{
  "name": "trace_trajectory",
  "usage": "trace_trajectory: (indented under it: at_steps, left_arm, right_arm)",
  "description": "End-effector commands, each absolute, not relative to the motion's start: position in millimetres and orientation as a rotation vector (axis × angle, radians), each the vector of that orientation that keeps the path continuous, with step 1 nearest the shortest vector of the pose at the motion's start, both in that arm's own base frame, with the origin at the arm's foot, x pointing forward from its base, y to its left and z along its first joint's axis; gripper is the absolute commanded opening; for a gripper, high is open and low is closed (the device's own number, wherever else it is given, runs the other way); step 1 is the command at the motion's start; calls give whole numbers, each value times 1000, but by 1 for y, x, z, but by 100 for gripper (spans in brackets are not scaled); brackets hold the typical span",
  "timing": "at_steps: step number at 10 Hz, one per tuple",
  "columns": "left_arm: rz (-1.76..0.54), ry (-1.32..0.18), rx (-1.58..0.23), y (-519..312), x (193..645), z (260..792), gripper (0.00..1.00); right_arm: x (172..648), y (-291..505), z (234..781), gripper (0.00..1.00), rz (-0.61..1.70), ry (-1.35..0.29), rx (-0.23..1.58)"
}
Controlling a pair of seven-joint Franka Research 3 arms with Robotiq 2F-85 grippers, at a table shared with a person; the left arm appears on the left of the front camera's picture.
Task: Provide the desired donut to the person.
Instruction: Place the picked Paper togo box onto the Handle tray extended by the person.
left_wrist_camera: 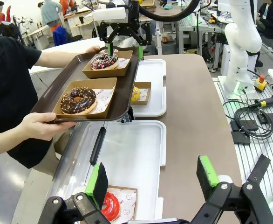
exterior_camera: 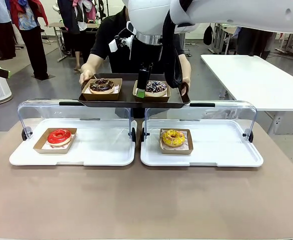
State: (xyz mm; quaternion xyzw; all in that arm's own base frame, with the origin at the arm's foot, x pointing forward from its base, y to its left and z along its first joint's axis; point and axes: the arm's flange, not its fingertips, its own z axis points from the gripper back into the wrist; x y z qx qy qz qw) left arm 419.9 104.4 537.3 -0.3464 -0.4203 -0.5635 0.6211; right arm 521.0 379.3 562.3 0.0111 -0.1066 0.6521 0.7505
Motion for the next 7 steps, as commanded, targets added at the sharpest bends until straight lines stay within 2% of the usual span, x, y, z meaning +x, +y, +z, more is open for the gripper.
trace_trajectory:
  at_steps: [1, 4, 7]
  left_arm:
    - [-1298, -989, -799, 105, 420, 539, 100]
    - [-1298, -989, -799, 105, 420, 539, 100]
    - [-1298, -989, -799, 105, 420, 539, 100]
  right_arm:
    - [499, 356, 579, 100, 1479, -214, 2]
    - [440, 237, 625, 100, 1408, -279, -68]
    - [436, 152, 599, 100, 1327, -271, -94]
